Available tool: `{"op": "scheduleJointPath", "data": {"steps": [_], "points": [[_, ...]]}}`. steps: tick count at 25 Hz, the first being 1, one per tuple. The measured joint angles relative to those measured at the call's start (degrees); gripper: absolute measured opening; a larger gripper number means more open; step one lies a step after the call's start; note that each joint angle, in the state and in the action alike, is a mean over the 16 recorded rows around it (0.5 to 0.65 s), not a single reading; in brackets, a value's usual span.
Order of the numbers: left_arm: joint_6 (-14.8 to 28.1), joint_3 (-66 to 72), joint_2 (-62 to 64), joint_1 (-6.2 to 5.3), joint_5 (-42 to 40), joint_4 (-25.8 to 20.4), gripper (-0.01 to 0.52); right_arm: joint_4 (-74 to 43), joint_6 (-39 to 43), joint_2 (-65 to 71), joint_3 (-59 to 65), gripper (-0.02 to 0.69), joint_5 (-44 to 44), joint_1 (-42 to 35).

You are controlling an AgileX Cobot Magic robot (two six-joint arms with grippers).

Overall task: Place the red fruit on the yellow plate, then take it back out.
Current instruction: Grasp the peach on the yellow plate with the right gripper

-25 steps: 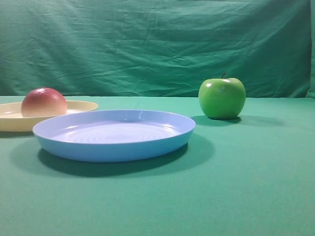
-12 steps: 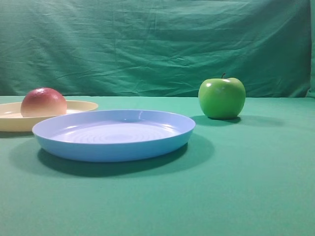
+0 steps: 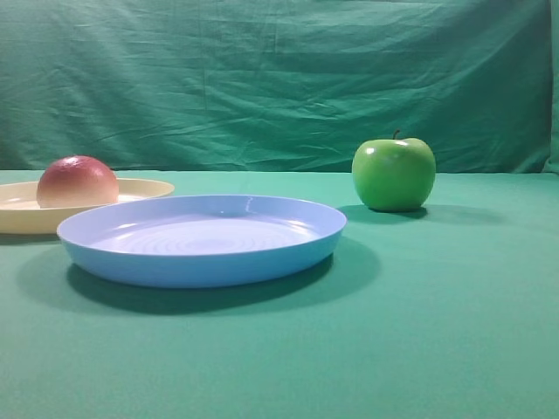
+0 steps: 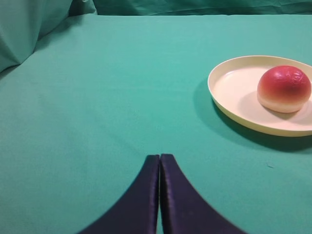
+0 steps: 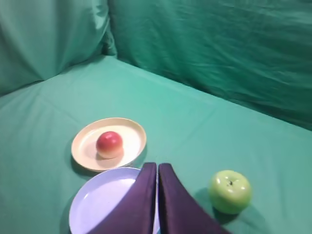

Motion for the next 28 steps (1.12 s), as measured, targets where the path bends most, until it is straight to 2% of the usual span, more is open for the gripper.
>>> {"op": "scheduleJointPath", "data": {"steps": [4,13,20,28], "points": [[0.0,0.0,0.0,0.00,0.0,0.0,0.000,-2.8,3.7,-5.9,6.1,0.000,-2.2,-6.3],[0.0,0.0,0.0,0.00,0.0,0.0,0.000,-3.1,4.3,-18.8,22.6,0.000,-8.8,-18.2],[0.0,0.0,0.0,0.00,0.0,0.0,0.000,-2.7,4.4,-25.4,33.4,0.000,-11.2,-20.7],[0.0,0.0,0.0,0.00,0.0,0.0,0.000,-2.3,4.4,-26.9,41.9,0.000,-14.4,-21.1]]}}
